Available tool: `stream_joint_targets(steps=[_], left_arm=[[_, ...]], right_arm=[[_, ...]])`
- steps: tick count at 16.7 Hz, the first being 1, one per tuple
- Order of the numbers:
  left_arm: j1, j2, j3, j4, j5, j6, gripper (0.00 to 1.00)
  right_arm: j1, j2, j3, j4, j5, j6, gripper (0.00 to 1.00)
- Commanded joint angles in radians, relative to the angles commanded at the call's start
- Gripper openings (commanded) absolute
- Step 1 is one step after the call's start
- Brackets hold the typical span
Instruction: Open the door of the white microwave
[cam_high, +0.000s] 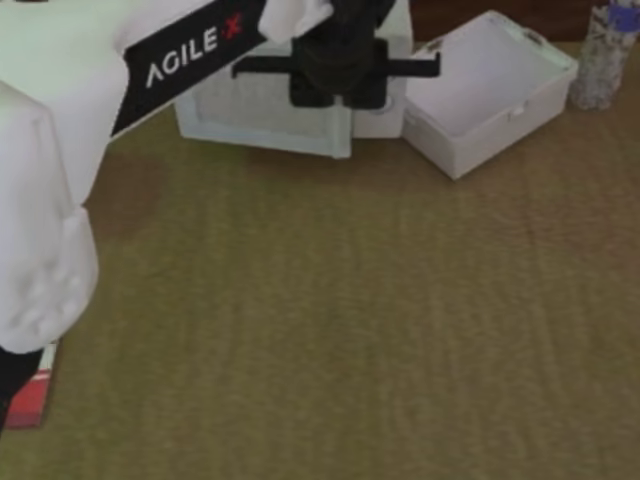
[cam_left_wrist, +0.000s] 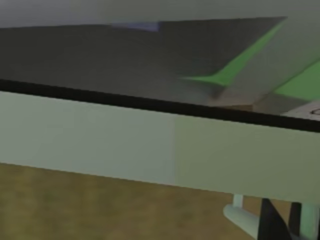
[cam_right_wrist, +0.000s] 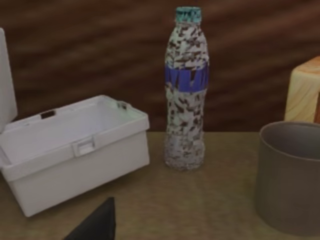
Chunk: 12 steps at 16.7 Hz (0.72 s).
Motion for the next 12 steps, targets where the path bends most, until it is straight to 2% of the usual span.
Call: stream_joint_targets(steps=[12], left_arm=[[0.001,-0.008,-0.013,0.008,0.003,0.006,0.00]], right_arm=[[0.000,0.000,0.000,0.000,0.000,0.000,1.00]])
